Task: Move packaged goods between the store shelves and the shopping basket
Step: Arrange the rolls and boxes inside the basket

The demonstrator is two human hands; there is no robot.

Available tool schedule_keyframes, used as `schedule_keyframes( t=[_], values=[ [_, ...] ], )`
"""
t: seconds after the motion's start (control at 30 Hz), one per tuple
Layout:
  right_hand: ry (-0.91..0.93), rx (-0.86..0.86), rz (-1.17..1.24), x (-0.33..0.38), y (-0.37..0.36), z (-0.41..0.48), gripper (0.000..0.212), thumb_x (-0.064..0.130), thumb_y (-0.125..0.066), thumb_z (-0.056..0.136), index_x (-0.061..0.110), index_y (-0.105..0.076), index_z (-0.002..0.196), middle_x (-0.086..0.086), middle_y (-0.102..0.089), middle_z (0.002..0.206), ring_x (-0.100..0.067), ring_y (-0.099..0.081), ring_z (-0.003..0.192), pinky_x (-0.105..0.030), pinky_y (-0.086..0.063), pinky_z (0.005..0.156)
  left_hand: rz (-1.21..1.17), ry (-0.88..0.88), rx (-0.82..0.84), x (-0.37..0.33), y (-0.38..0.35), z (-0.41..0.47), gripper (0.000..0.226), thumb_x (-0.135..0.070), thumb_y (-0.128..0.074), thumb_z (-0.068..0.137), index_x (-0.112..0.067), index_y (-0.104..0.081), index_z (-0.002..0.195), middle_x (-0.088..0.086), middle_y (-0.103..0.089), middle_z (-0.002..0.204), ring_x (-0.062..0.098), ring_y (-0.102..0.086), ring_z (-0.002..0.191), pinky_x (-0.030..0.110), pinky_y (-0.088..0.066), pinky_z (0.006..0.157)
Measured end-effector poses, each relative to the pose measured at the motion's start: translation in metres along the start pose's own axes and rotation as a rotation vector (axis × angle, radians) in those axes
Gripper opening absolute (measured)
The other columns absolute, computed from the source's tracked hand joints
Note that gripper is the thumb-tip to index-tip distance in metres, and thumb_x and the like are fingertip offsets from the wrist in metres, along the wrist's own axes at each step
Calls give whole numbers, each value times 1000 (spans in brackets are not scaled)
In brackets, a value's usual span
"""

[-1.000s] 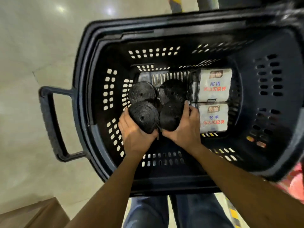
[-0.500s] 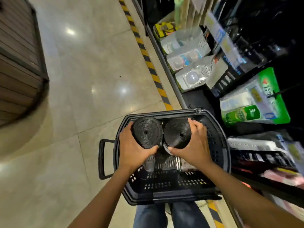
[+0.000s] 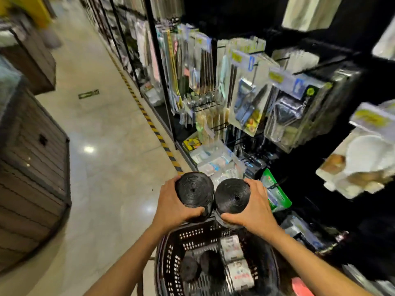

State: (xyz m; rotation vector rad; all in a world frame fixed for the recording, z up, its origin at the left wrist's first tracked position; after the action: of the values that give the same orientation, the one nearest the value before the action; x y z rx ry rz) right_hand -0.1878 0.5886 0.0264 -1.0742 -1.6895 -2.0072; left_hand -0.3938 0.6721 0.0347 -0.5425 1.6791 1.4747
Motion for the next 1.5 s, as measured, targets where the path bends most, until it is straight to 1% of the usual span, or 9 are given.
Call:
schedule_keyframes(
  t=[0.17, 0.27, 0.37, 0.43, 0.63, 0.83, 0.93, 1.13, 1.5],
  values=[
    [-118, -177, -32, 20, 43, -46, 109, 49, -87, 51, 17, -31, 139, 1, -30, 132, -18, -27, 127, -32, -28, 105, -17, -142, 153, -33, 5, -7, 109, -59, -72, 32, -19, -44, 130, -6, -48, 119, 12, -48, 111, 26, -40, 94],
    [-198, -292, -63, 26, 65, -86, 108, 46, -87, 51, 16, -32, 139, -1, -31, 132, -20, -27, 127, -30, -29, 104, -32, -244, 257, -56, -2, -22, 109, -60, -73, 34, -21, -43, 131, -9, -44, 117, 10, -45, 110, 24, -39, 94],
    [-285, -384, -81, 24, 86, -127, 109, 46, -88, 50, 13, -32, 138, -3, -33, 132, -21, -28, 128, -31, -30, 103, -50, -346, 348, -80, -16, -39, 94, -49, -83, 41, -28, -45, 125, -14, -45, 112, 9, -47, 109, 22, -38, 92],
    [-337, -446, -89, 20, 101, -156, 108, 46, -87, 51, 12, -33, 138, -3, -34, 132, -20, -28, 128, -29, -30, 102, -55, -406, 413, -96, -30, -53, 96, -42, -88, 47, -25, -43, 130, -11, -46, 119, 11, -47, 114, 23, -38, 94],
    [-473, -570, -142, 0, 148, -231, 111, 48, -85, 54, 13, -28, 142, -3, -31, 139, -21, -25, 133, -33, -29, 106, -18, -543, 570, -154, -78, -97, 106, -45, -88, 54, -19, -34, 141, -2, -40, 138, 16, -39, 128, 31, -33, 107],
    [-556, -655, -124, -37, 190, -293, 111, 46, -86, 54, 11, -29, 143, -4, -31, 140, -22, -25, 134, -34, -28, 108, 13, -648, 676, -204, -129, -144, 106, -46, -87, 56, -20, -31, 142, -2, -39, 139, 18, -36, 130, 34, -33, 108],
    [-574, -675, -102, -60, 211, -321, 108, 46, -85, 56, 13, -29, 142, -3, -31, 137, -21, -26, 132, -31, -29, 106, 31, -670, 714, -226, -158, -169, 107, -48, -86, 57, -20, -30, 143, -2, -38, 141, 18, -35, 131, 33, -32, 109],
    [-645, -701, -72, -108, 255, -364, 111, 51, -84, 56, 14, -26, 143, -2, -28, 142, -20, -24, 134, -34, -31, 106, 55, -692, 762, -271, -212, -212, 109, -50, -85, 58, -20, -28, 145, -4, -36, 143, 17, -34, 133, 33, -31, 110],
    [-704, -718, -55, -183, 306, -335, 110, 50, -84, 56, 12, -29, 143, -3, -31, 142, -22, -27, 133, -32, -31, 106, 60, -562, 699, -322, -299, -178, 109, -44, -89, 52, -15, -35, 143, 3, -44, 141, 21, -43, 129, 33, -34, 106]
  ],
)
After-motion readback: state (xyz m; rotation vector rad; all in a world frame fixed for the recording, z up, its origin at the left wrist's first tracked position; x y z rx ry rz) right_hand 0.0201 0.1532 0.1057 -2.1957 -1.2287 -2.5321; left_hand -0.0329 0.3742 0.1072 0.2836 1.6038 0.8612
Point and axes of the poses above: each hand's wrist, its own z-axis towards the middle knuckle, its own y-axis out of the back of the hand, x = y × z, the point moved 4 cm from there along z, towards the middle knuckle
